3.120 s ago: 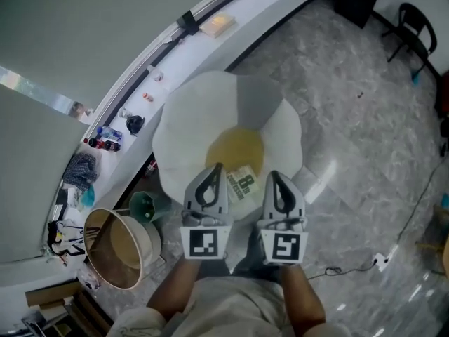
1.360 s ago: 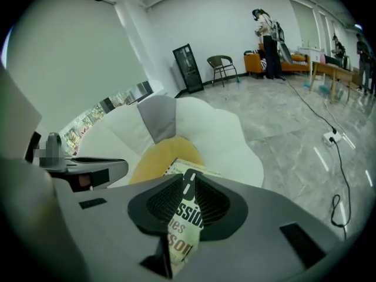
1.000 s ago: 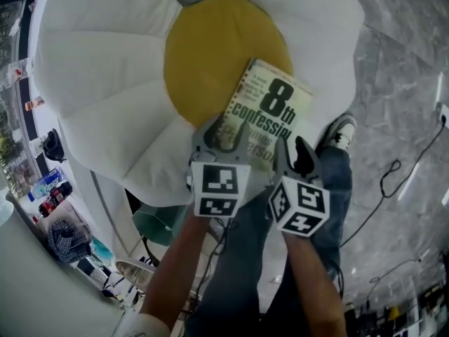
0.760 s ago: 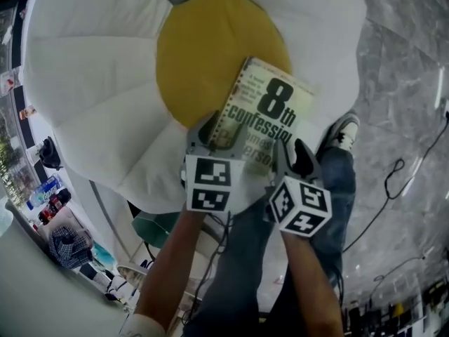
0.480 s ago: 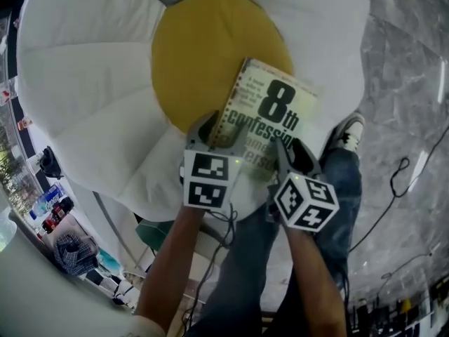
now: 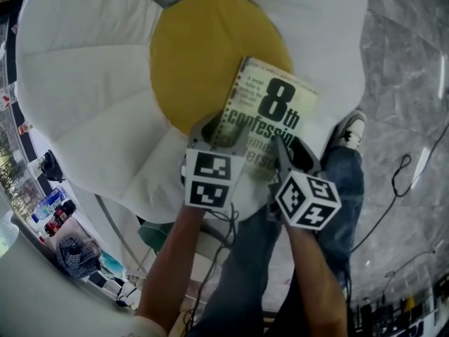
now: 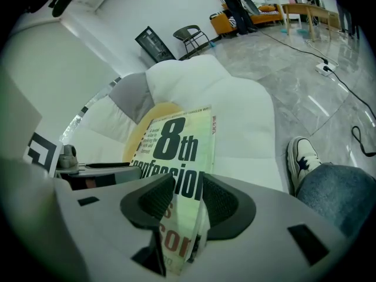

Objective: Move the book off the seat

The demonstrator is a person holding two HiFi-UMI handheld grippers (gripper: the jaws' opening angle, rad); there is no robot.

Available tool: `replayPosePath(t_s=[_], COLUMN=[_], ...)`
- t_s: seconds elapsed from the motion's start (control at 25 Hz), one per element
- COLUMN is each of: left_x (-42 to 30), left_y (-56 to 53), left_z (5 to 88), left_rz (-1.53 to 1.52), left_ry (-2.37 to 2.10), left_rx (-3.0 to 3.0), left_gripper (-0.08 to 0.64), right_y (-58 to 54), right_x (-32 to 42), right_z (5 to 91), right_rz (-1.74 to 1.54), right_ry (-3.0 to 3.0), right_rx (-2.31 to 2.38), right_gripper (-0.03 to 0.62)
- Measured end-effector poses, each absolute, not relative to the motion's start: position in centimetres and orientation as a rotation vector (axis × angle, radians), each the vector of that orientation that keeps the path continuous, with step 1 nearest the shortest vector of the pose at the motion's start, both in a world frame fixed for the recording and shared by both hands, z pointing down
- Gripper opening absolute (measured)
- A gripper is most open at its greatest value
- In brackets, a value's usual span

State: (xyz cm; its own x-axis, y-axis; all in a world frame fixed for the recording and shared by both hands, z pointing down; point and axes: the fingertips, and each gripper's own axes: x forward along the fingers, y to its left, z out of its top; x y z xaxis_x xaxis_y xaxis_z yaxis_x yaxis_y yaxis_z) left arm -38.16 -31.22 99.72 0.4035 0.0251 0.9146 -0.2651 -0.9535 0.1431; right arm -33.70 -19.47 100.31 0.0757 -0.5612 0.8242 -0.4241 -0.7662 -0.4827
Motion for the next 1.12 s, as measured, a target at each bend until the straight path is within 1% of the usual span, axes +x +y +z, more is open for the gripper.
replayPosePath(t_s=[0.28,0.52,0.76,1.12], left_x=[-37.8,-35.6,-31.5,-27.3], left_y=[-30.9,-32.0,-34.2,-37.5], left_z=[97.3,92.1,83.0,64.7], left_rz=[1.53,1.465,1.306,1.027], left_ry=[-0.291,-0.36,-0.445,-0.591], left_rx=[2.424,2.519,2.661,2.859], left_gripper=[0.227,0.227,0.227,0.227], right_y=[-19.4,-20.6,-23.1,-26.7], right_x=[-32.6,-30.2,-25.7,-21.0], right_z=[98.1,93.2,84.5,66.5], right_rz=[-1.744,-1.623,-1.427,-1.104], right_ry=[1.053,1.087,1.175,1.282], right_rx=[-2.256,-2.319,-2.386,-2.489], right_gripper=[0.164,0.164,0.164,0.164])
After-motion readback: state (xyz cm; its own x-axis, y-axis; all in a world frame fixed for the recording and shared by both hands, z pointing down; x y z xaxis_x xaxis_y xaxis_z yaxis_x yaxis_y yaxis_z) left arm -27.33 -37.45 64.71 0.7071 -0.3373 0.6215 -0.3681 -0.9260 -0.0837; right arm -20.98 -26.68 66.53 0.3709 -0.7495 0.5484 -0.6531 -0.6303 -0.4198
